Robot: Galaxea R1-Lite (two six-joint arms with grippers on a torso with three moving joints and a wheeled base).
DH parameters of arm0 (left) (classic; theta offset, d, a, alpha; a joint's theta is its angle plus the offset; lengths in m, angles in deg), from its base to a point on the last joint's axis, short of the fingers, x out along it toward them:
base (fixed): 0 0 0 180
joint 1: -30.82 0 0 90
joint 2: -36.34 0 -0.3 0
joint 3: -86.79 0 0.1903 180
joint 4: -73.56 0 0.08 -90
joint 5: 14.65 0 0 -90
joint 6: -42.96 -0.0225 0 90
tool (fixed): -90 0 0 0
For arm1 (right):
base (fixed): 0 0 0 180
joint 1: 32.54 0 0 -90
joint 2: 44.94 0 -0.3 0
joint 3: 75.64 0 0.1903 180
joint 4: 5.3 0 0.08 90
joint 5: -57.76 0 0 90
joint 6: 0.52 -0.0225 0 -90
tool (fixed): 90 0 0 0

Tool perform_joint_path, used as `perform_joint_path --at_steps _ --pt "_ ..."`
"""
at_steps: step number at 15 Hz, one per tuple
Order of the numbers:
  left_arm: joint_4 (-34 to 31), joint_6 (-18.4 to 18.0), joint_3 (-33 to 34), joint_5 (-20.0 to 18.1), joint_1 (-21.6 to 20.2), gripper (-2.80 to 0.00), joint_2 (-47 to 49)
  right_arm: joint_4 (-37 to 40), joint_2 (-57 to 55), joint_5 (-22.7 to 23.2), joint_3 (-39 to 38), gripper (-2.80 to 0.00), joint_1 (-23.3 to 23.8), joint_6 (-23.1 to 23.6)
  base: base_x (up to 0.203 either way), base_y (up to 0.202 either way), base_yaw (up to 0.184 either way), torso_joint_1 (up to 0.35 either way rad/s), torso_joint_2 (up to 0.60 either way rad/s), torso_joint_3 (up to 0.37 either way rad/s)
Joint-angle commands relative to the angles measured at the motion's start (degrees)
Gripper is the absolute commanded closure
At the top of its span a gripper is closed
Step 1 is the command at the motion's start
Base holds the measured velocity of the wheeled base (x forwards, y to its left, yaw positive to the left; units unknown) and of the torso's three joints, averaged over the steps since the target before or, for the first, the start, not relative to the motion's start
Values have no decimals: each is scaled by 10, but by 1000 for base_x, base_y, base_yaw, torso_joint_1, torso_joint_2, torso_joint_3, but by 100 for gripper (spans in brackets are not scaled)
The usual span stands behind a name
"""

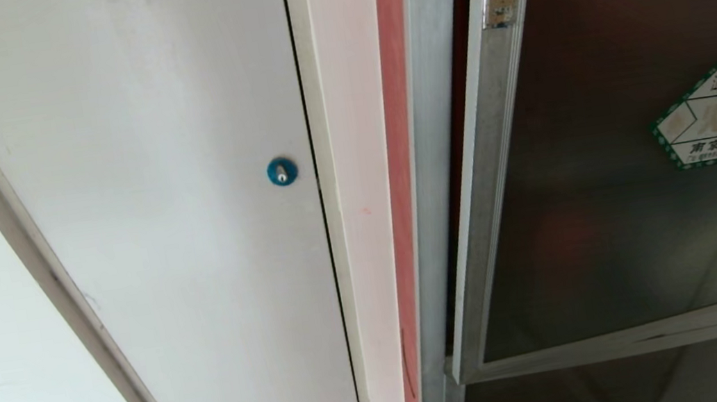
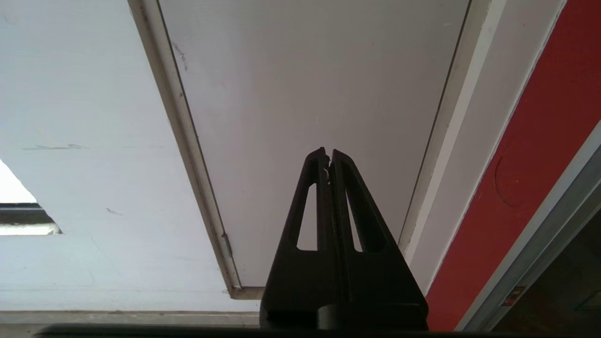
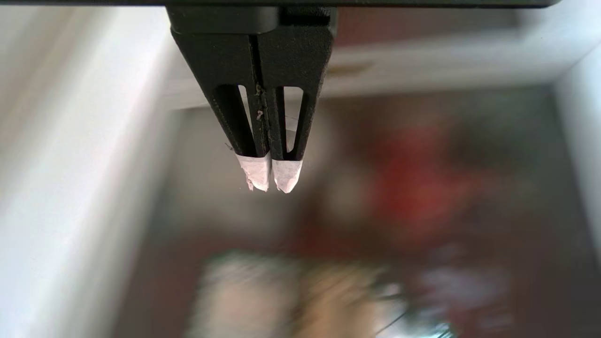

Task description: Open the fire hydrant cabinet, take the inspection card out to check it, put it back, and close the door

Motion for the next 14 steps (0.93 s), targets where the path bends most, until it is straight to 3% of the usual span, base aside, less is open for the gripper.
perform_joint_path --at_steps 1,6,10,14 --pt "0 0 7 0 0 0 1 9 43 70 -51 0 -2 -50 0 0 0 0 0 0" --pt "0 0 7 0 0 0 1 -12 44 93 -135 0 -2 -65 0 0 0 0 0 0" --pt "0 0 7 0 0 0 1 49 44 91 -141 0 -2 -55 0 0 0 0 0 0" --pt "0 0 6 0 0 0 1 51 44 92 -140 0 -2 -67 0 0 0 0 0 0"
